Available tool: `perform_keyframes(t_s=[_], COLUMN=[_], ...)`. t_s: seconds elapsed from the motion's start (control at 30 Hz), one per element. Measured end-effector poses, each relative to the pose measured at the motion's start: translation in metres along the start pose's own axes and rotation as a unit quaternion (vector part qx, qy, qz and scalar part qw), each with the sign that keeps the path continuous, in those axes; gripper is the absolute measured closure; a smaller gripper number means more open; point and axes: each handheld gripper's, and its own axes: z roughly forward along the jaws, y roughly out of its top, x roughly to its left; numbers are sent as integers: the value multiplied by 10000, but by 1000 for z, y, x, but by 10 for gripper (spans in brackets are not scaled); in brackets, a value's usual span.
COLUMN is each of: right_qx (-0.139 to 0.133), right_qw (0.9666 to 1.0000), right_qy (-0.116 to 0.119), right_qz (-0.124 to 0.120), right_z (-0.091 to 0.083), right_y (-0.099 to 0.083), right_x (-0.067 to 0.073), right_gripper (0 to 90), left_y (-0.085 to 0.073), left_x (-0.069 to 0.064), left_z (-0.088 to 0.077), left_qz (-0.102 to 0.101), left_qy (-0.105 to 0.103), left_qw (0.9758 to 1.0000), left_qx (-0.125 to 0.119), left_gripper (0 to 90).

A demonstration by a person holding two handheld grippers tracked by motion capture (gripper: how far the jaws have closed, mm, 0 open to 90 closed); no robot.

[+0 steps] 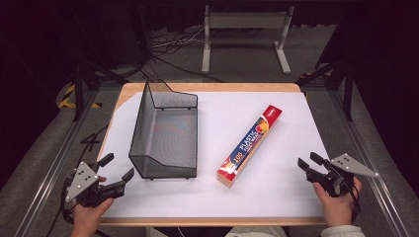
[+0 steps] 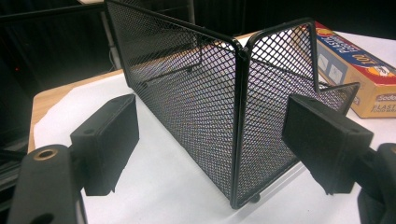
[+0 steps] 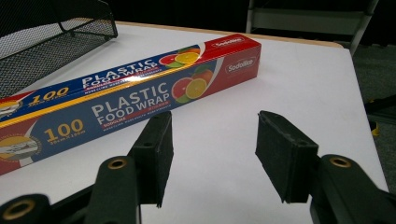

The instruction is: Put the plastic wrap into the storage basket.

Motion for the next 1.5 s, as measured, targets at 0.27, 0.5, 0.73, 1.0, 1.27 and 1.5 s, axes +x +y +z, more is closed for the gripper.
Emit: perform_keyframes(t_s=[0.27,0.5,0.73,1.0,1.27,1.5], right_qx=[-92,-78,-14,-27,165,344], right_qw=[9999,9999,9992,9952,9865,9752], right_qy=[44,65,280,833,1431,1862], right_qz=[-72,-134,-287,-515,-780,-1149], right_z=[-3,-2,1,15,27,40], right_y=[0,2,12,37,60,79], right_x=[1,2,14,40,56,75], right_gripper=[443,431,433,435,583,813], left_y=[1,1,1,0,-1,0], left_x=[0,1,1,0,1,1], left_z=[1,1,0,-2,-3,-3], left_qz=[8,-9,-10,-18,-36,-38], left_qy=[-21,-14,-8,1,13,15], left_qw=[10000,10000,10000,10000,10000,10000], left_qx=[1,3,5,1,4,6], left_gripper=[197,197,197,197,197,197])
